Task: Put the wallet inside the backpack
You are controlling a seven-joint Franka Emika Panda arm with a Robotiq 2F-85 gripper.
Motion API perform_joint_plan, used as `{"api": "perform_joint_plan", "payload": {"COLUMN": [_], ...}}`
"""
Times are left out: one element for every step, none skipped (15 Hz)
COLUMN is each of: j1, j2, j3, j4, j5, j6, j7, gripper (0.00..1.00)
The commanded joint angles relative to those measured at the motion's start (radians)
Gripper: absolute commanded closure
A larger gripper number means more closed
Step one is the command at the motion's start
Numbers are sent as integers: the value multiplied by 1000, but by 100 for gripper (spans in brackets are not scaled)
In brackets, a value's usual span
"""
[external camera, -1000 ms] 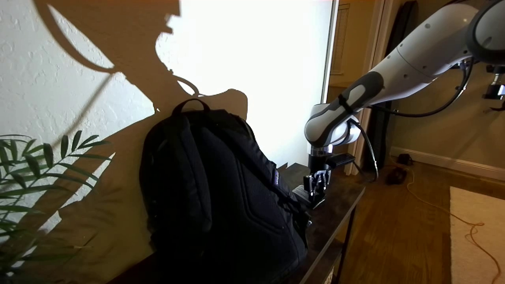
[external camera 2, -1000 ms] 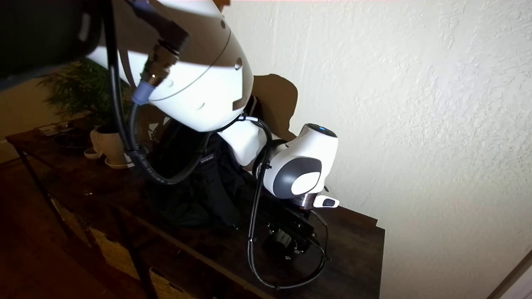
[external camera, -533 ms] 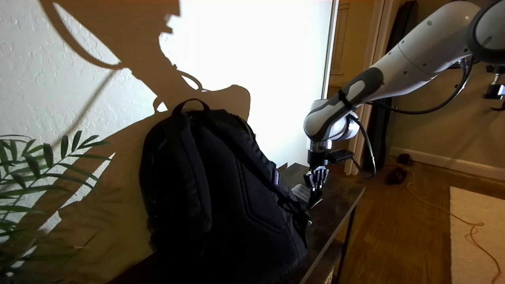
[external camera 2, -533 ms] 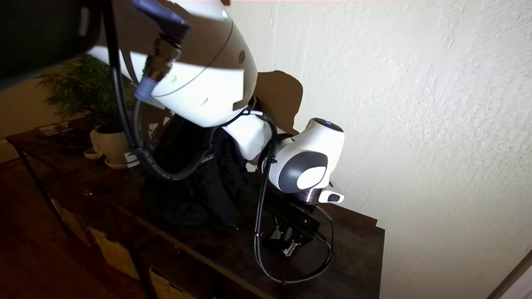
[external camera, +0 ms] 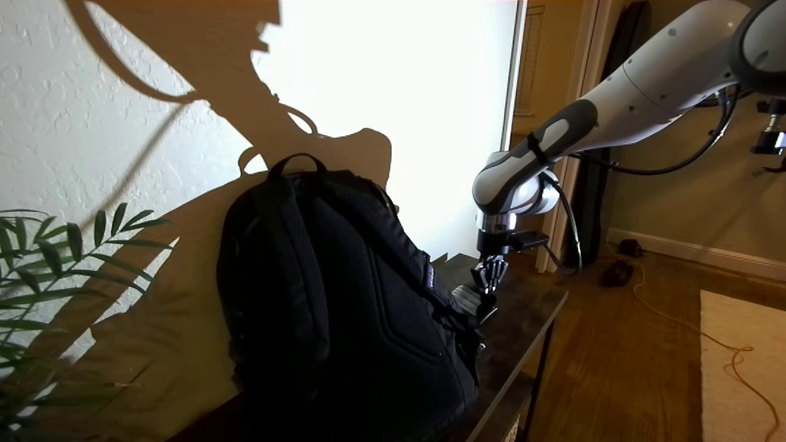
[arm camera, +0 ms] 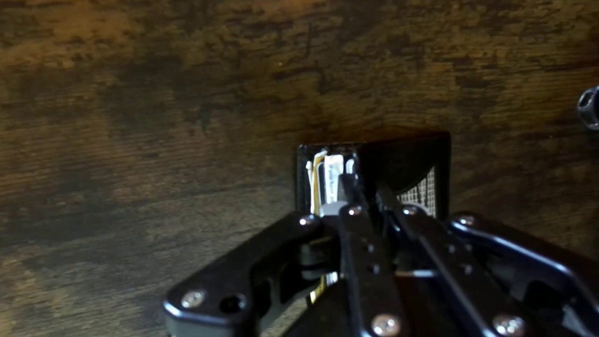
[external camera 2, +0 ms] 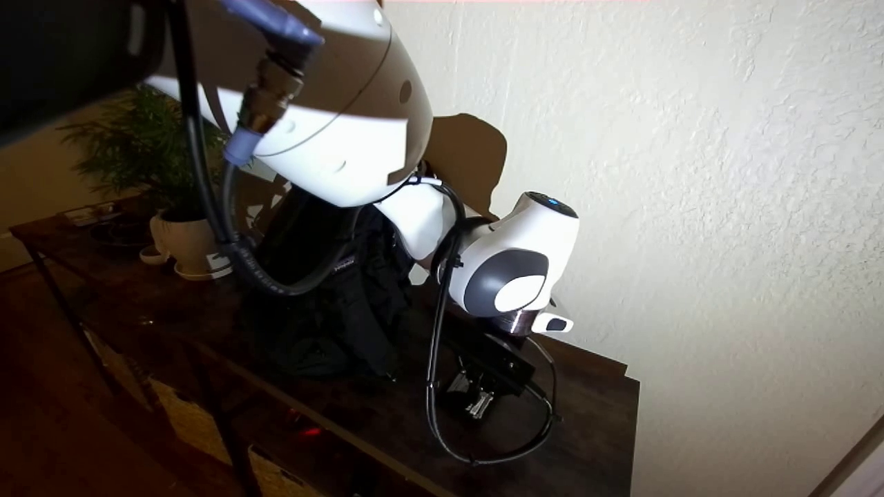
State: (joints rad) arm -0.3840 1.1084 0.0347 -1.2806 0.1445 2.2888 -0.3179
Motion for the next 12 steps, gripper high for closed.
{"api": "perform_joint_plan", "payload": {"j1": [-33,-37,-41,-43,-47,-48,-49,-49,-47,-41,-36,-28], "j2": [-47,-54,-62,-70,-78,-88,-97,-105,-113,-120,-129,-140], "j3": [46,55,63,70,78,84,91,96,101,102,104,105], "j4": [-61,-67,-76,-83,-90,-100,-109,-117,-128,-139,-154,-175], "j5": [39,46,52,57,63,66,69,69,67,60,54,44], "j6": [24,29,37,46,51,60,68,78,92,111,130,149], "j7": [-72,-87,-103,-120,-137,-152,-168,-179,-194,-203,-214,-227], "gripper": [97,98,98,99,98,98,98,98,98,98,98,98]}}
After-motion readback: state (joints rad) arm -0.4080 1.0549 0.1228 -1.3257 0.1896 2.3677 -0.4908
